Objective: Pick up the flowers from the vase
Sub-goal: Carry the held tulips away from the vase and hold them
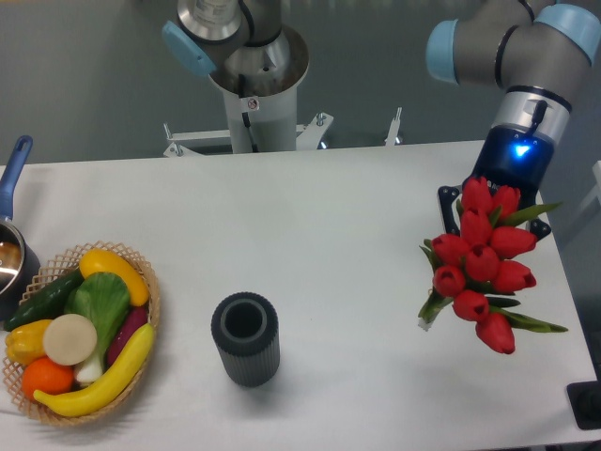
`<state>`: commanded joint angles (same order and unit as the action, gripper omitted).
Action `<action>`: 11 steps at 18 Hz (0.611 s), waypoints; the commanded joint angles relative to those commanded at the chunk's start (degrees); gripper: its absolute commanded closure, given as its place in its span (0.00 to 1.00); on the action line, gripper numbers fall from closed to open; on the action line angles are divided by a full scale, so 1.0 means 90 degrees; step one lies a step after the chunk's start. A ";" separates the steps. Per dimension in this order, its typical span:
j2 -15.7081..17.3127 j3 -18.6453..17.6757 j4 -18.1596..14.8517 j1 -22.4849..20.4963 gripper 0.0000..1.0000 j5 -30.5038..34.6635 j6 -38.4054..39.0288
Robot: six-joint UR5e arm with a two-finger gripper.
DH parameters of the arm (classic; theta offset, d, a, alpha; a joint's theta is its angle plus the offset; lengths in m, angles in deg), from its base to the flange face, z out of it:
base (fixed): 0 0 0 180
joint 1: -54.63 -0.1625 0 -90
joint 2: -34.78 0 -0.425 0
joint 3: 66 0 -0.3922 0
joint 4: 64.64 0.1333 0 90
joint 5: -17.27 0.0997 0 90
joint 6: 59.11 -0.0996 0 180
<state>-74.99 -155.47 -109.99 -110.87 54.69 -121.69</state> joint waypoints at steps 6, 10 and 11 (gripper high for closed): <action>0.0010 -0.0069 -0.0020 0.0068 0.86 0.1173 -0.0010; -0.0010 -0.0040 -0.0019 0.0175 0.89 0.1827 -0.0020; -0.0039 -0.0030 -0.0020 0.0205 0.90 0.1916 -0.0020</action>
<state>-75.34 -155.74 -110.17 -109.02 71.93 -121.87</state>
